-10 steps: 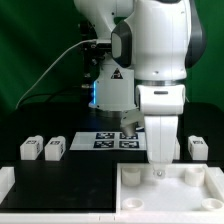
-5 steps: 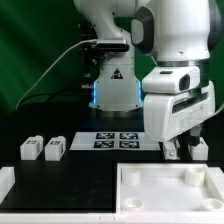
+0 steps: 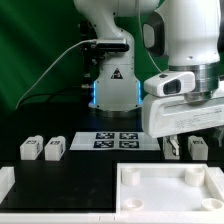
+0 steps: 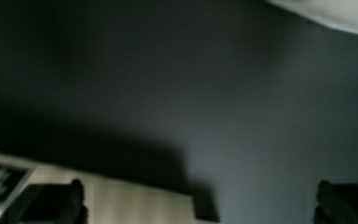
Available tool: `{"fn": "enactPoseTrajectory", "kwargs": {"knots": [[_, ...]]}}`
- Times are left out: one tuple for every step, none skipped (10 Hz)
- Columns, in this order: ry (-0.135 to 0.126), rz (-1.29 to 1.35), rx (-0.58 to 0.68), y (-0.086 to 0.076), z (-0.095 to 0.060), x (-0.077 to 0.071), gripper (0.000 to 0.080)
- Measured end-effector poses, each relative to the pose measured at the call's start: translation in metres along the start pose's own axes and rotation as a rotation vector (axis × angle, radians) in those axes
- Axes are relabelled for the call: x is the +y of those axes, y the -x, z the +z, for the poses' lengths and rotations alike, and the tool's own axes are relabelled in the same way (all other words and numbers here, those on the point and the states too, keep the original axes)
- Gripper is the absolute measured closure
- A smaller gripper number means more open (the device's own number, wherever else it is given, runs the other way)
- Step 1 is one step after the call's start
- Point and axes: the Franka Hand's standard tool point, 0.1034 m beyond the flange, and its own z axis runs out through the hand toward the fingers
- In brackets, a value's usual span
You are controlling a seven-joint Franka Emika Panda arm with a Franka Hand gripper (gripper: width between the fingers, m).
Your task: Assemble one leg
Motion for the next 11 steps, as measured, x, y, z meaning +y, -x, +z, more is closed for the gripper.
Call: {"fn": "enactPoseTrajectory", "kwargs": {"knots": [[-0.008, 0.115, 0.000, 0.002, 0.001, -0.012, 0.0150], [-0.009, 0.097, -0.018, 0.004, 0.003, -0.019, 0.0150], [-0.008, 0.095, -0.048, 0.004, 0.002, -0.017, 0.0150], [-0.008, 0.096, -0.042, 0.003, 0.002, -0.017, 0.0150], [-0.007, 0.107, -0.127, 0.011, 0.004, -0.017, 0.0150], [-0.017, 0.173, -0.247, 0.016, 0.003, -0.022, 0.0150], [-0.019, 0.220, -0.395, 0.016, -0.002, -0.030, 0.0150], [-0.028, 0.234, -0.518, 0.018, -0.005, -0.035, 0.0150], [-0.034, 0.230, -0.624, 0.018, -0.008, -0.038, 0.0150], [-0.037, 0.224, -0.672, 0.017, -0.006, -0.040, 0.0150], [-0.040, 0.220, -0.765, 0.024, -0.007, -0.039, 0.0150]]}}
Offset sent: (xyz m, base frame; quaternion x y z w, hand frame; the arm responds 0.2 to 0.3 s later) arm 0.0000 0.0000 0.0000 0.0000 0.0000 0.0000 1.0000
